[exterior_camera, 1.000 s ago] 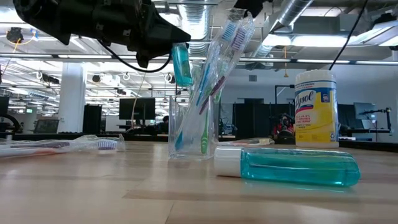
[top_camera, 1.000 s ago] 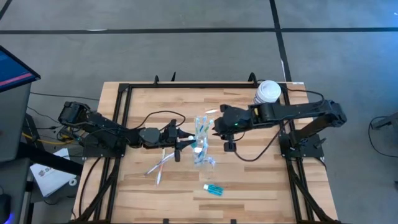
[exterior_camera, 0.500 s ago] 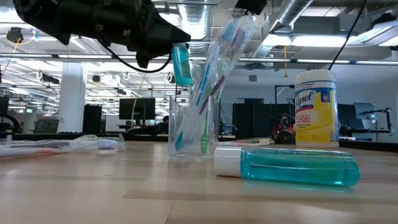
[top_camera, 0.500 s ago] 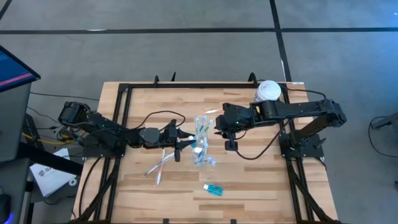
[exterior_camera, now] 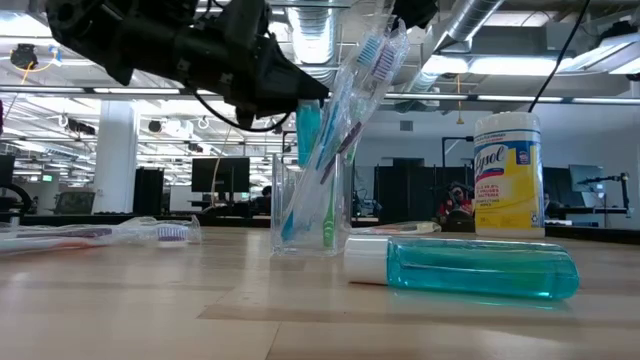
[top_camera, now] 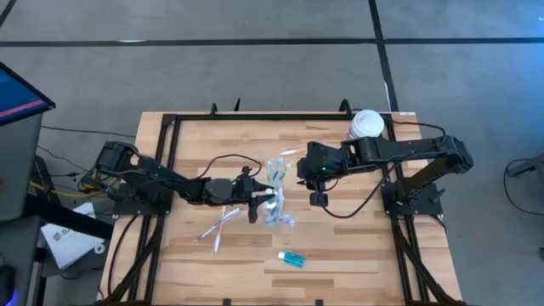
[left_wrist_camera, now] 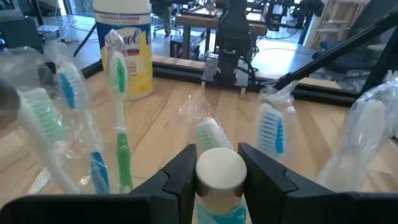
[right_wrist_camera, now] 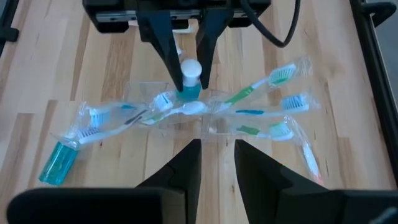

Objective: Pick & Place toothbrushing station
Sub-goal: Put the left blue mouthwash into the transparent organizer

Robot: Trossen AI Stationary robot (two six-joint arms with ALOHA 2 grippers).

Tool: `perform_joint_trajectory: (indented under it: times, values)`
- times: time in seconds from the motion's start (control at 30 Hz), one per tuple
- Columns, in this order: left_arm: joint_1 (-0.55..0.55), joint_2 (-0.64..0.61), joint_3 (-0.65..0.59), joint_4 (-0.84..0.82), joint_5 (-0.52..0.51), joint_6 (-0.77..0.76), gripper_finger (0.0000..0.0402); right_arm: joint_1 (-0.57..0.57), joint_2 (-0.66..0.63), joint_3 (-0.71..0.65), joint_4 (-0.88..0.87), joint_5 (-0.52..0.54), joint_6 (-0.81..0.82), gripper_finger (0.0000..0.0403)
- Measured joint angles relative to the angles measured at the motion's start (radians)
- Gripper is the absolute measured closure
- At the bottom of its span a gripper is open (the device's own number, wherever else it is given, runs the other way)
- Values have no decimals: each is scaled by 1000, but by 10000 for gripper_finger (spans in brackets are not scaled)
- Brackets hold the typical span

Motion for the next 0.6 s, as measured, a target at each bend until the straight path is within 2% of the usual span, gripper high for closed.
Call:
perform_joint_trajectory:
  times: [0.33,0.6]
  values:
    - [18,64,17,-5,7,6,302,0,0,0,-8,0,-1,316]
    - [19,65,17,-13,31,3,300,0,0,0,-8,0,-5,316]
